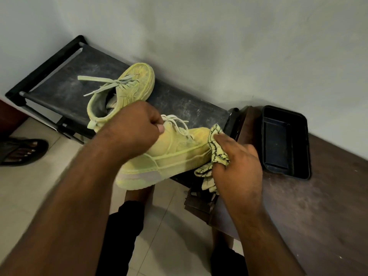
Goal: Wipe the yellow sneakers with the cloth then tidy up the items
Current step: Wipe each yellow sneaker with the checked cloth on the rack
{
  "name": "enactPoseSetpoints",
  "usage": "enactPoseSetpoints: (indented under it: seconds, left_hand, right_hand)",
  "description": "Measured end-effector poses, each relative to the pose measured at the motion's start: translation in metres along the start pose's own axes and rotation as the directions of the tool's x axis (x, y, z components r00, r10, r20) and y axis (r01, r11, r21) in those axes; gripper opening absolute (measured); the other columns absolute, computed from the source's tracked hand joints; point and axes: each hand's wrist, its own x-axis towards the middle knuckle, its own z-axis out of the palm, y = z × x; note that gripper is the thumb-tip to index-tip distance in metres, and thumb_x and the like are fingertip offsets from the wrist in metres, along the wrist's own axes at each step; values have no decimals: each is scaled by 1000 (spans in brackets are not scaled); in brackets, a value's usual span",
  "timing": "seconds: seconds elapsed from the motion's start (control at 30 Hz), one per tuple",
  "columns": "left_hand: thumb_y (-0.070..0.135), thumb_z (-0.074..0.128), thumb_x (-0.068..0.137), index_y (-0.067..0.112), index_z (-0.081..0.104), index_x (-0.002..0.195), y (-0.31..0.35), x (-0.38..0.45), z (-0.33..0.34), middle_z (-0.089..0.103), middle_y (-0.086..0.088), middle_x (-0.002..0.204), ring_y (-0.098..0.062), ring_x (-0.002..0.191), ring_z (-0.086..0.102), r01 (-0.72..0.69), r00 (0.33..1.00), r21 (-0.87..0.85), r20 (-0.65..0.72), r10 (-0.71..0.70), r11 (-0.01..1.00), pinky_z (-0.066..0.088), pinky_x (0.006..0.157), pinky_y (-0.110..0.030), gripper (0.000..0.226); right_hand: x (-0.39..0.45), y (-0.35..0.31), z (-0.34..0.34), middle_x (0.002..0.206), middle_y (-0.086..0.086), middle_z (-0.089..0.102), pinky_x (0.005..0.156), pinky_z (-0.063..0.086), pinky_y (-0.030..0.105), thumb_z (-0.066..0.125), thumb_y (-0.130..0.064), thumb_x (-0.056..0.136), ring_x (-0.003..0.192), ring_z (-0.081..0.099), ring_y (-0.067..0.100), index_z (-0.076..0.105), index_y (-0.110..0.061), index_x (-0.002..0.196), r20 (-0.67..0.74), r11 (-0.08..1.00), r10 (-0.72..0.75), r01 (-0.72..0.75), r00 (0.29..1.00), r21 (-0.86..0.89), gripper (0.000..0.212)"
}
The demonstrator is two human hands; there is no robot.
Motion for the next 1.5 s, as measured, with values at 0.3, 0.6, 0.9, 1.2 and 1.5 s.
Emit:
enactPoseSetpoints:
  seconds: [0.3, 0.6, 0.9, 1.2, 1.5]
  left_hand:
    - [12, 57, 94, 8, 72, 102, -38, 34, 28, 70, -11, 101, -26, 97, 62, -1, 998, -13, -65, 0, 1000, 42, 81, -26, 17]
    - [15, 59, 95, 8, 71, 99, -39, 41, 30, 67, -11, 88, -21, 87, 58, -30, 996, -9, -81, 29, 1000, 37, 72, -24, 15]
    - [18, 61, 93, 11, 72, 102, -40, 40, 32, 67, -4, 96, -16, 87, 56, -13, 994, -57, -109, 6, 998, 38, 76, -24, 15]
    - [15, 63, 92, 7, 73, 101, -42, 41, 30, 67, -5, 91, -16, 86, 58, 19, 991, -111, -131, -34, 994, 39, 77, -22, 16]
    - [15, 63, 92, 7, 73, 104, -41, 40, 28, 71, -9, 104, -23, 98, 63, 39, 993, -152, -103, -55, 988, 46, 84, -28, 17]
  right_hand:
    - [-15, -8, -4, 119, -5, 66, 77, 54, 46, 68, 7, 52, 94, 54, 23, 66, -16, 118, 63, 980, -186, 190, 980, -52, 70]
    - [-41, -49, 33, 110, -6, 69, 77, 32, 33, 56, -12, 68, 90, 54, 21, 72, -18, 100, 108, 898, -383, 397, 917, -188, 37]
    - [-19, -8, 0, 100, -1, 72, 82, 43, 42, 73, 0, 55, 98, 57, 26, 72, -16, 102, -10, 964, -59, 55, 998, -259, 50]
    - [-48, -44, 43, 117, 0, 66, 103, 35, 42, 46, -11, 70, 118, 55, 24, 71, -15, 99, 193, 859, -482, 504, 855, -90, 38]
    - [-25, -14, 20, 133, 4, 57, 110, 30, 43, 62, 7, 62, 130, 46, 26, 64, -10, 121, 100, 993, -53, 62, 994, -96, 61]
